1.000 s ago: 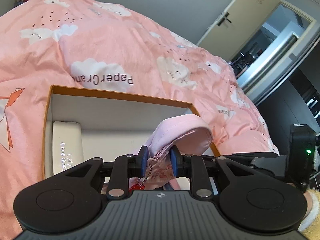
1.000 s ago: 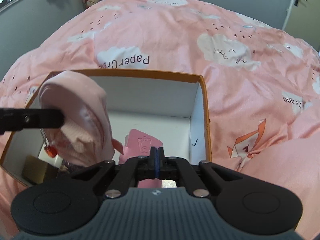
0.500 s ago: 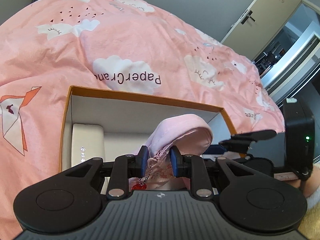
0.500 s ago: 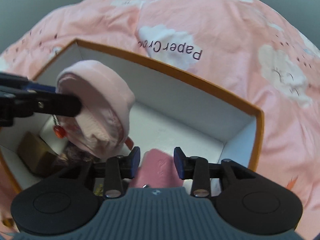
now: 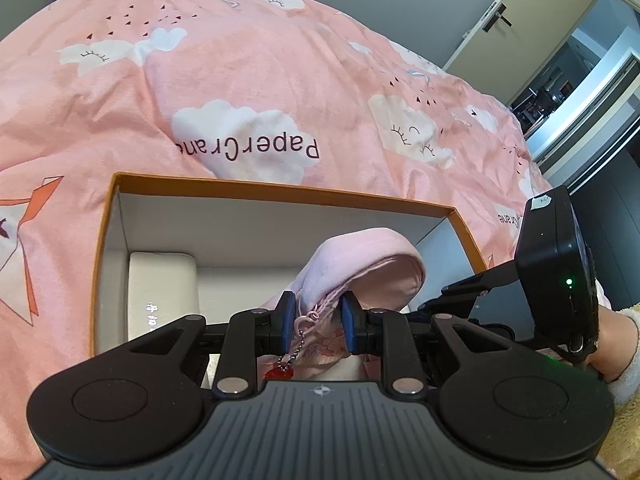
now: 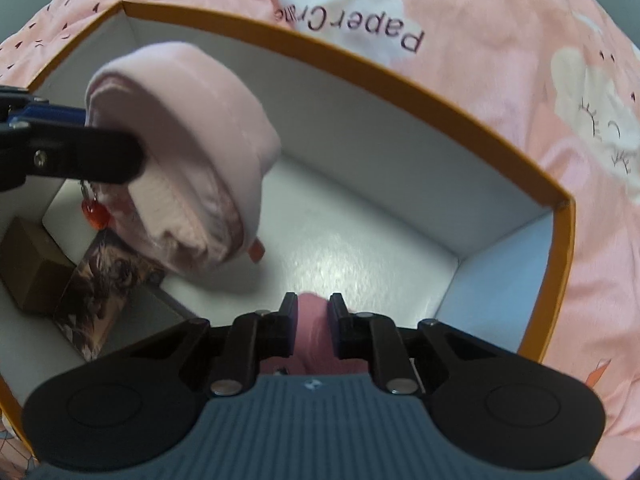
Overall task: Organize objects
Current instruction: 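Lower the pink card holder into the box and open the right gripper, then lower the pink pouch into the box and open the left gripper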
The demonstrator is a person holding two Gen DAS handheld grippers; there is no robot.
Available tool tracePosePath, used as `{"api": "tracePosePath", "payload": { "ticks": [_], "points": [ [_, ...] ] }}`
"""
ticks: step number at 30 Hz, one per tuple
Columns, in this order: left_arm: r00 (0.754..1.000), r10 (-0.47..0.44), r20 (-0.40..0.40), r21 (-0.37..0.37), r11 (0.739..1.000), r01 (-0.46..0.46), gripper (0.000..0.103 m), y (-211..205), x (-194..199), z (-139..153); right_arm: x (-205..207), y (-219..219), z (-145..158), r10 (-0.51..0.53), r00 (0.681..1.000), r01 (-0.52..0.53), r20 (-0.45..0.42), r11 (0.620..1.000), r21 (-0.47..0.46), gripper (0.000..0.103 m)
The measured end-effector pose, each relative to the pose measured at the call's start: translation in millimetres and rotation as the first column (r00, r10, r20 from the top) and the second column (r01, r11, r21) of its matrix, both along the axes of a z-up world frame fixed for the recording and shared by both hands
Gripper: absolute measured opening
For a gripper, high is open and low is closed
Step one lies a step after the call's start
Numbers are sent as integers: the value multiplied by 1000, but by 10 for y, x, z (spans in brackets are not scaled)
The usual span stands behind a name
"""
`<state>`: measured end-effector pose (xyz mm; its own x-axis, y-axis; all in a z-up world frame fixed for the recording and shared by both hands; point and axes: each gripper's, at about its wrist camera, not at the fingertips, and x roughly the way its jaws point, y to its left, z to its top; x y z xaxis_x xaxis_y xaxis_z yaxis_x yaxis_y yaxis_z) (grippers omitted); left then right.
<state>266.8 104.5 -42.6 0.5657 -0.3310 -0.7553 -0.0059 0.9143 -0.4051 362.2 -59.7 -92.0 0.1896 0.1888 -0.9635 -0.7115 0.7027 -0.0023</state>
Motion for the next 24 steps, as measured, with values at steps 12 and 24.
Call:
{"api": "tracePosePath", "payload": {
  "ticks": [12, 24],
  "points": [
    [1000, 9, -8, 0, 1000, -9, 27, -24, 64, -20, 129, -33, 59, -25, 999, 25, 32, 1000, 16, 43],
    [1000, -4, -9, -20, 1000, 4, 27, -29, 69, -19, 179, -64, -166, -147, 972, 134, -184, 988, -79, 33]
  ]
}}
